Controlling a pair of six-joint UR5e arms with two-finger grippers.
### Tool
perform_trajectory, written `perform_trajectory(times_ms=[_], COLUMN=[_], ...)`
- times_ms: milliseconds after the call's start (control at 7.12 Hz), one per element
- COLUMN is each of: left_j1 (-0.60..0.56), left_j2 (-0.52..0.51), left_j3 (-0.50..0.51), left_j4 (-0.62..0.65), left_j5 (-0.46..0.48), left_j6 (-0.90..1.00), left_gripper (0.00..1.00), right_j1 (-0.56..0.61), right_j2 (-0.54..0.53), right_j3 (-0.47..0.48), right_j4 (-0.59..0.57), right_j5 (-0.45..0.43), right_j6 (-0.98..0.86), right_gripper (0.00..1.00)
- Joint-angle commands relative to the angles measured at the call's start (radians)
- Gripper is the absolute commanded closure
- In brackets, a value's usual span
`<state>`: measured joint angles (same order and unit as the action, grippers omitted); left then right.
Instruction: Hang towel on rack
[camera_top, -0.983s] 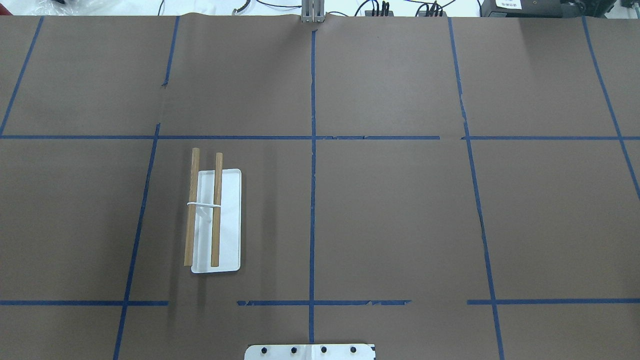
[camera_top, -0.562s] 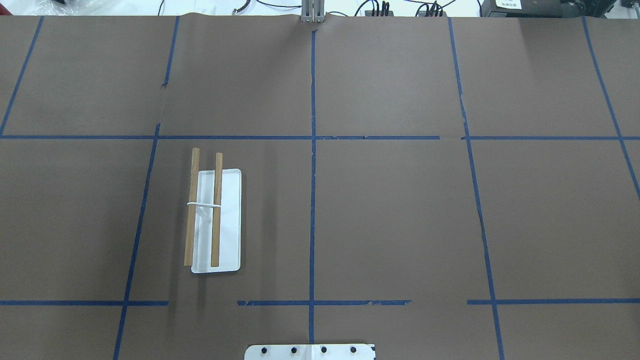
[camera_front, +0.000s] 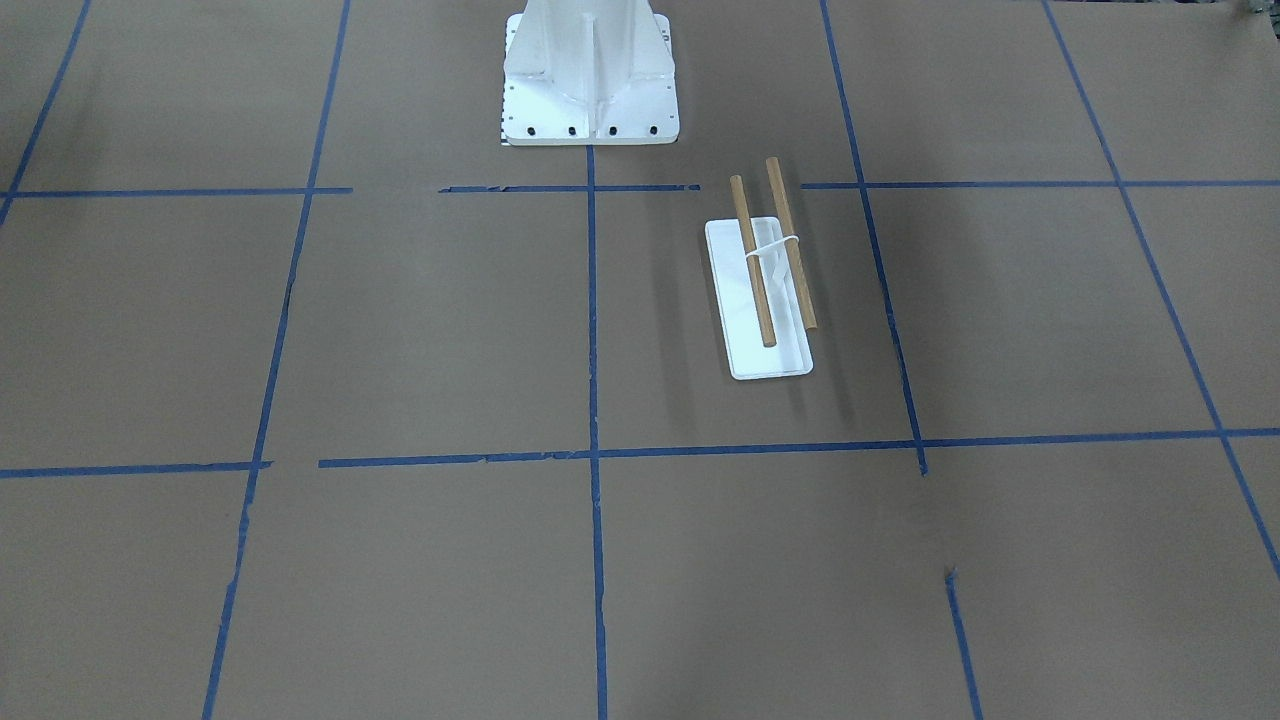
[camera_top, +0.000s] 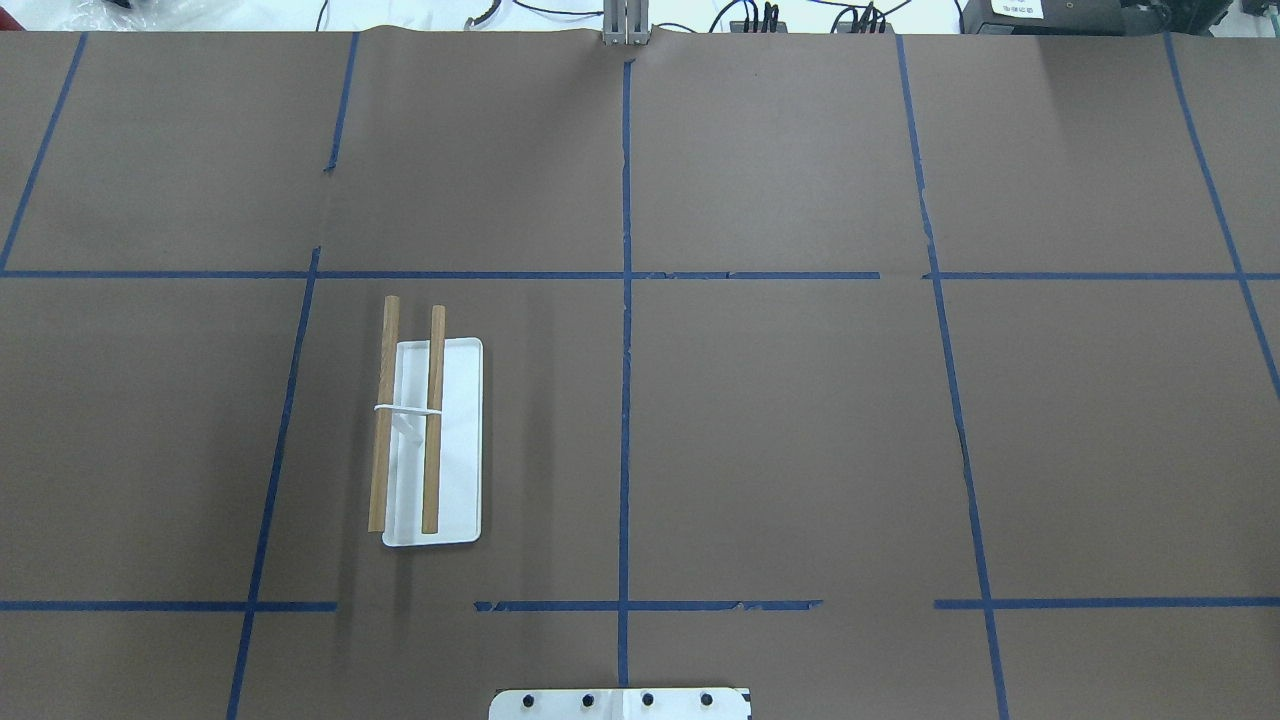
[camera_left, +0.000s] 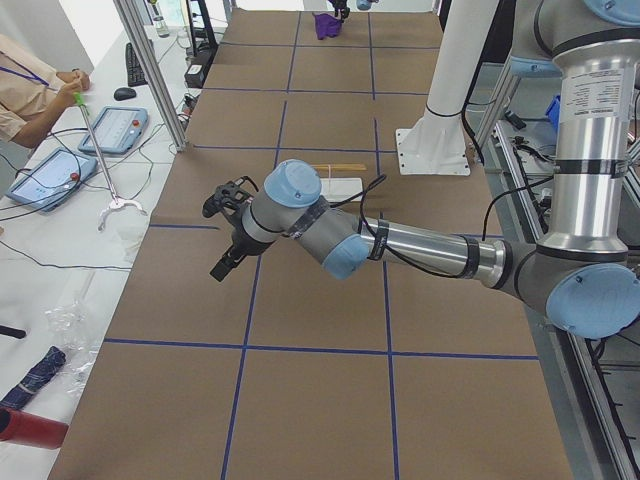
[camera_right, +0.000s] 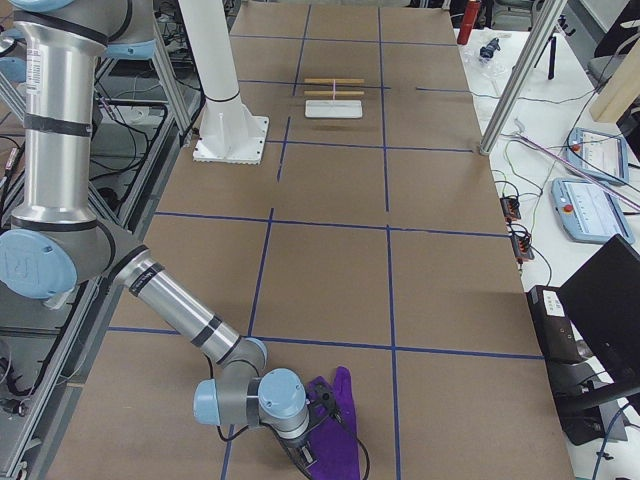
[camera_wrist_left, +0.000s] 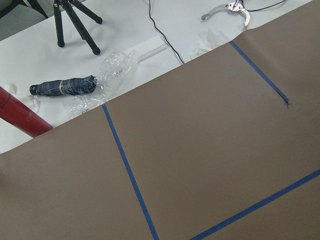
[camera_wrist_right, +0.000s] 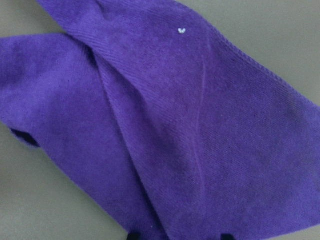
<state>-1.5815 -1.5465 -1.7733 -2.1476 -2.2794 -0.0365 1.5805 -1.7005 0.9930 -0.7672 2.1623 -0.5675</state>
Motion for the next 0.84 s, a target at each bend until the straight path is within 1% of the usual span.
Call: perform_trajectory(times_ms=[0,281,421,562,702], left_j1=[0.0,0.0,0.0,0.0,0.0], left_j2=[0.0,0.0,0.0,-0.001,-0.001], left_j3=[0.0,-0.002,0.0,0.0,0.0], left_j4=[0.0,0.0,0.0,0.0,-0.029], left_j5=[0.0,0.0,0.0,0.001,0.0], left_j6=[0.0,0.0,0.0,0.0,0.0], left_gripper=[0.0,0.0,0.0,0.0,0.0], right_j1=[-0.019,-0.025,-0.023,-0.023,-0.023], right_j2=[0.005,0.008,0.008,0.007,0.007], right_j3=[0.001,0.018,0.053,0.109,0.152], right_j4=[-0.001,0.0,0.0,-0.012,-0.012], right_j5=[-0.004,-0.004,0.004,0.005,0.008], right_j6=[-0.006,-0.009,-0.008,-0.006,-0.006], right_gripper=[1.0,1.0,1.0,1.0,1.0])
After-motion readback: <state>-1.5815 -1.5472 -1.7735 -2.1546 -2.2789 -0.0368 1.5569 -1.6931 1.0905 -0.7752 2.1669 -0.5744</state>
